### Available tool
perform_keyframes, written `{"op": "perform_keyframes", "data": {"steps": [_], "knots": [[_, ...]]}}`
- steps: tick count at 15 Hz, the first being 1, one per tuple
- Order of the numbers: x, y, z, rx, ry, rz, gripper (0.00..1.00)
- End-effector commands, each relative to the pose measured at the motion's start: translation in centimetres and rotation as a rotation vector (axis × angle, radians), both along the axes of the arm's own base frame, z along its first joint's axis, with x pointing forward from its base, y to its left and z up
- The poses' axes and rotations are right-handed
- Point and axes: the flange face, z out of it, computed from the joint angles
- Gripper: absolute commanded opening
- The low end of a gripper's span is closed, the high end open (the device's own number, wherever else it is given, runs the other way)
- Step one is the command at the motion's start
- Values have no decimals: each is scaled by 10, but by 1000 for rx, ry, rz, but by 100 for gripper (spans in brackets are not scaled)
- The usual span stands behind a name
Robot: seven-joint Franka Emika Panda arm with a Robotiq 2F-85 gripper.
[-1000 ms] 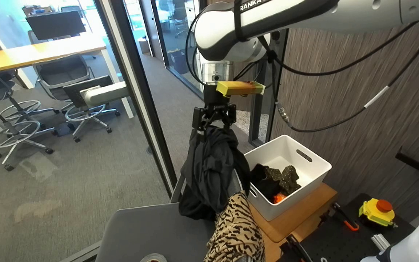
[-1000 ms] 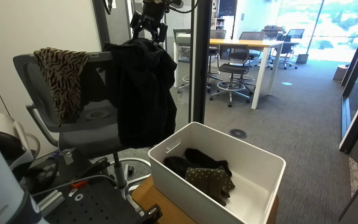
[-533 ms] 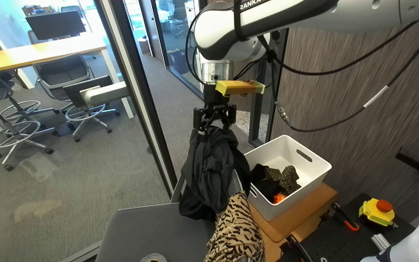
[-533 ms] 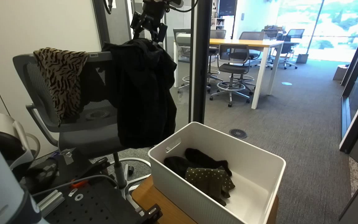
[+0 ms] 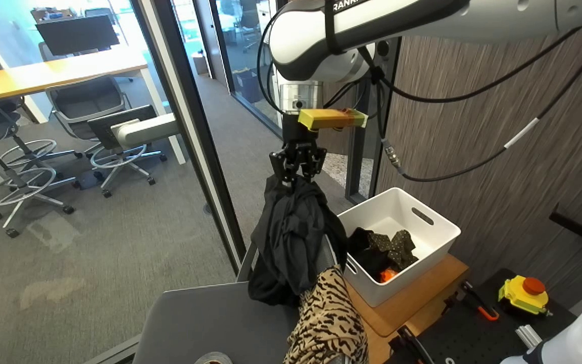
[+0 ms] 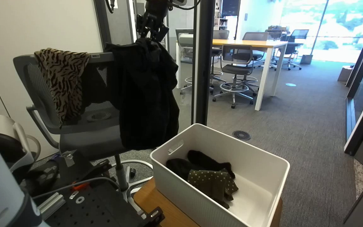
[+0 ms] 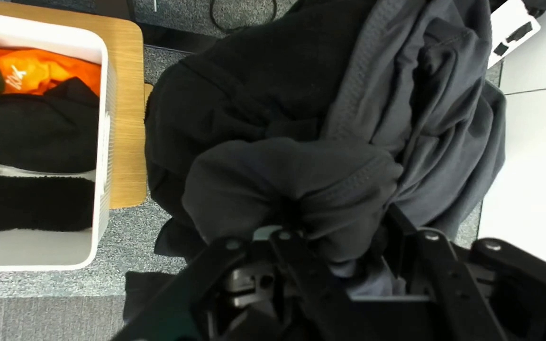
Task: Put the black cloth in the laundry basket
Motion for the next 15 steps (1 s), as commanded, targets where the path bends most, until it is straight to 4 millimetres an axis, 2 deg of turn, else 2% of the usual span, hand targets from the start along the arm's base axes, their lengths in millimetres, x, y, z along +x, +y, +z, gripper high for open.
{"op": "perform_keyframes", "data": {"steps": [1,4,10,12,15], "knots": [[7,3,8,-19,-3,-5,18],[10,1,14,-17,-13,-8,14],[9,-1,15,-14,-18,-5,17],[7,-4,23,-14,-38,-12,16],[-3,-20,44,-6,-73,-50,15]]}}
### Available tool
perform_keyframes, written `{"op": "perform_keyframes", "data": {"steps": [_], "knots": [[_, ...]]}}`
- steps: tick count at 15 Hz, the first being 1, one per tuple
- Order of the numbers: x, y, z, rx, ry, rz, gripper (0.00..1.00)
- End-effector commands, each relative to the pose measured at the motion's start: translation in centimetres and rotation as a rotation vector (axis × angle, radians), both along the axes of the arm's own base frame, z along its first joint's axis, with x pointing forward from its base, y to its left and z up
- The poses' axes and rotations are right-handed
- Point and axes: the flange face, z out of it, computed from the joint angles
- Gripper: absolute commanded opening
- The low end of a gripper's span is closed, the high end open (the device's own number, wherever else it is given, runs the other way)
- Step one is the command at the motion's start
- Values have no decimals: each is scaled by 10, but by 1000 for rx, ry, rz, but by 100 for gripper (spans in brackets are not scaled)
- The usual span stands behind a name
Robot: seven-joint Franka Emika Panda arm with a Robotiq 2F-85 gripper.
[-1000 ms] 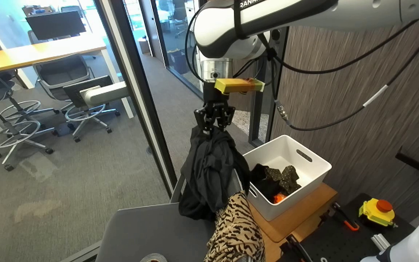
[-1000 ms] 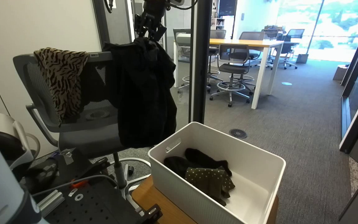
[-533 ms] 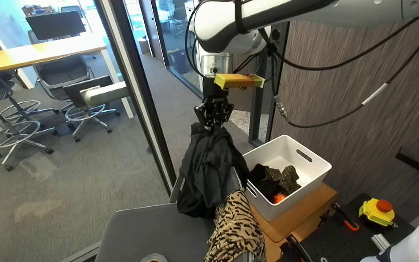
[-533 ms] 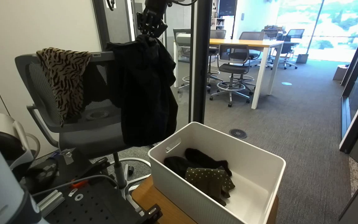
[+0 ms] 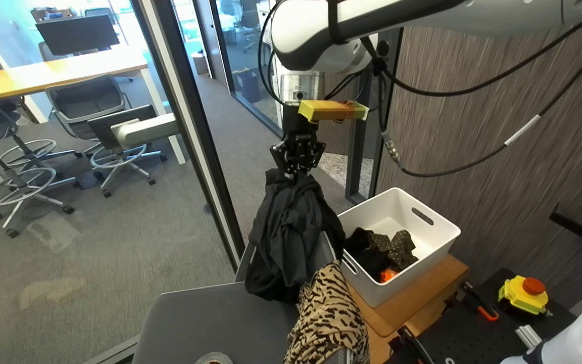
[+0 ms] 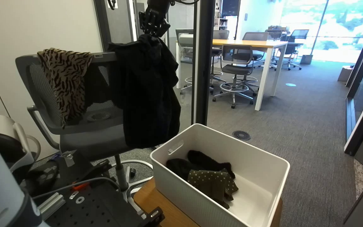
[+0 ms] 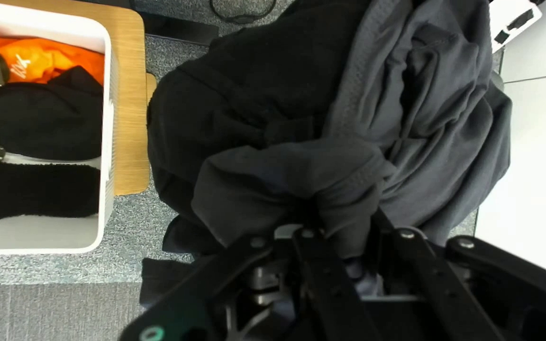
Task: Put the black cloth in the laundry basket
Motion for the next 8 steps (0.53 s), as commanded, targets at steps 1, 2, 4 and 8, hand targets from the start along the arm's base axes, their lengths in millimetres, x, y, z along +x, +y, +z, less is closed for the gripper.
{"op": "perform_keyframes", "data": {"steps": [1,2,4,8], "knots": [[-11,-21,37,-9,-54,-57,14],[-15,-29,45,-10,-63,-79,14],[-24,-48,63,-15,-82,-135,14],[-47,-91,96,-44,-107,-255,14]]}}
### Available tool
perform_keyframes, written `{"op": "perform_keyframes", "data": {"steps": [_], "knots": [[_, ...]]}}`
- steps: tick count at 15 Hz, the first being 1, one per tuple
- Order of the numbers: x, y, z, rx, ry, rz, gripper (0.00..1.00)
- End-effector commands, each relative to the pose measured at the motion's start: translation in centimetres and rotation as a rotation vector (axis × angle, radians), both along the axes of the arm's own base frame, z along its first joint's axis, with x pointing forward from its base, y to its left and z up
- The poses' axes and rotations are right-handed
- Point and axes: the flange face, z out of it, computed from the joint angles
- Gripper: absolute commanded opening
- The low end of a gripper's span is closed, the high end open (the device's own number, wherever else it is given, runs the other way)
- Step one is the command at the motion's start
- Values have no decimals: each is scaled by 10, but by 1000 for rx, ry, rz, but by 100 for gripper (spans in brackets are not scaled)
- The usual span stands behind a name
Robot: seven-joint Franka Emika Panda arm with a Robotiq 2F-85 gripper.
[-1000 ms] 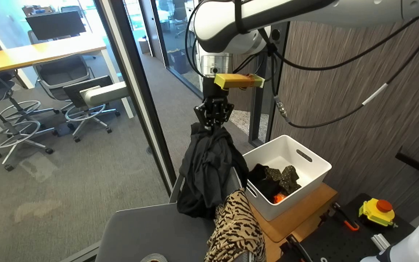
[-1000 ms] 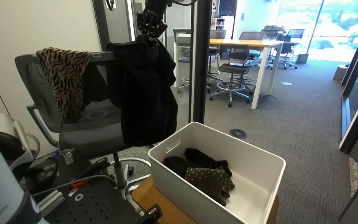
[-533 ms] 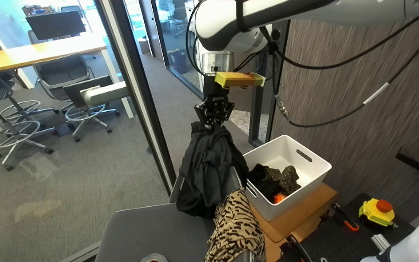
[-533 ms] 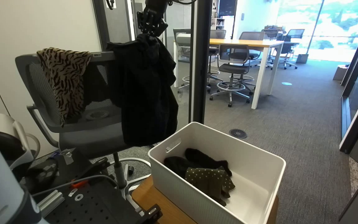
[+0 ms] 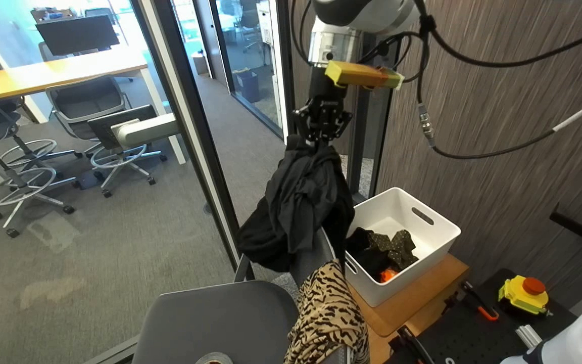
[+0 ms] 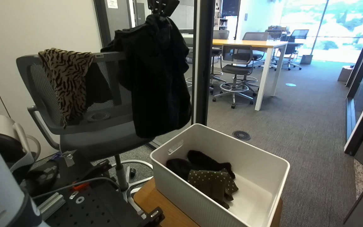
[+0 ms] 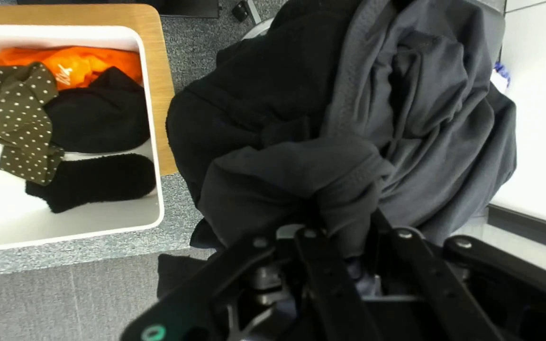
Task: Put the black cloth in the laundry basket
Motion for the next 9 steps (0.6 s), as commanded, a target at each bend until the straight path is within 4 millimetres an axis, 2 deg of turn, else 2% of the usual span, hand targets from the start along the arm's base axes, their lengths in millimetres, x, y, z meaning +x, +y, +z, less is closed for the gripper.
{"op": "perform_keyframes", "data": {"steps": [1,5,7,9], "knots": [[-36,-45,40,-44,-26,-119,14],[-67,-95,60,-112,-5,-217,14],[-77,-116,59,-167,8,-254,14],[-81,-139,48,-234,16,-305,14]]}}
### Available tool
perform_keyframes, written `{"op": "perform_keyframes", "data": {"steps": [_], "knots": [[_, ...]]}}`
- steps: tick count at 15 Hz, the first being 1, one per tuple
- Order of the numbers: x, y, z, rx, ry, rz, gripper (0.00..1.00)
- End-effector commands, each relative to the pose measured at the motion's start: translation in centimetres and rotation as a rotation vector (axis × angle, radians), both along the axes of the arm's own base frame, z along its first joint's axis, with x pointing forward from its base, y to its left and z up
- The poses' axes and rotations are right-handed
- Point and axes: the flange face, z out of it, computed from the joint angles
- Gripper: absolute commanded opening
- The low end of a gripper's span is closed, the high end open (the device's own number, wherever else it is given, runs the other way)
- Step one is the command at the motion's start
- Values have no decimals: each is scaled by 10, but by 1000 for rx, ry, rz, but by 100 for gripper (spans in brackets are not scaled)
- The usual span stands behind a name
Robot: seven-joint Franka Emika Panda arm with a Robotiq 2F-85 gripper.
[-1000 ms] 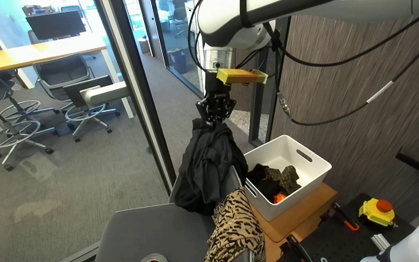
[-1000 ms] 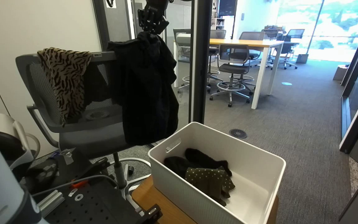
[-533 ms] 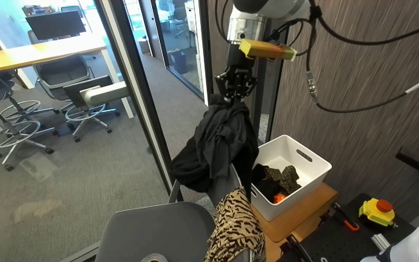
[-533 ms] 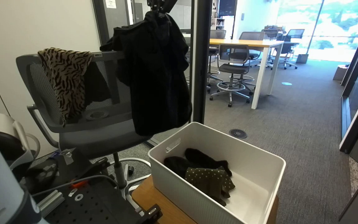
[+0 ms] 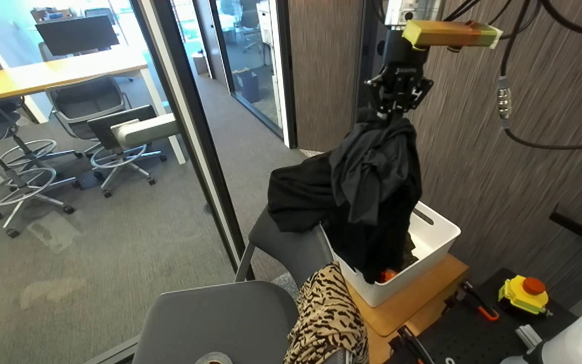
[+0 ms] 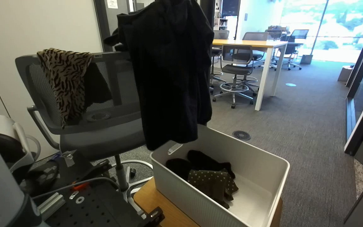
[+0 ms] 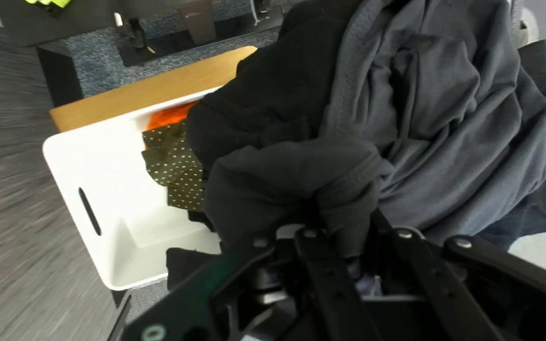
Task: Put the black cloth in the laundry basket
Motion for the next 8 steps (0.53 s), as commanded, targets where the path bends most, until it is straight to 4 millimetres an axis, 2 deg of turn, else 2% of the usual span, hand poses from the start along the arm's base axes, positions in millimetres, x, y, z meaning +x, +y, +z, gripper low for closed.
{"op": "perform_keyframes", "data": {"steps": [1,8], "knots": [[-15,-35,-12,-106,15,-100,14],[-12,-117,-101,-219,103,-260,14]]}}
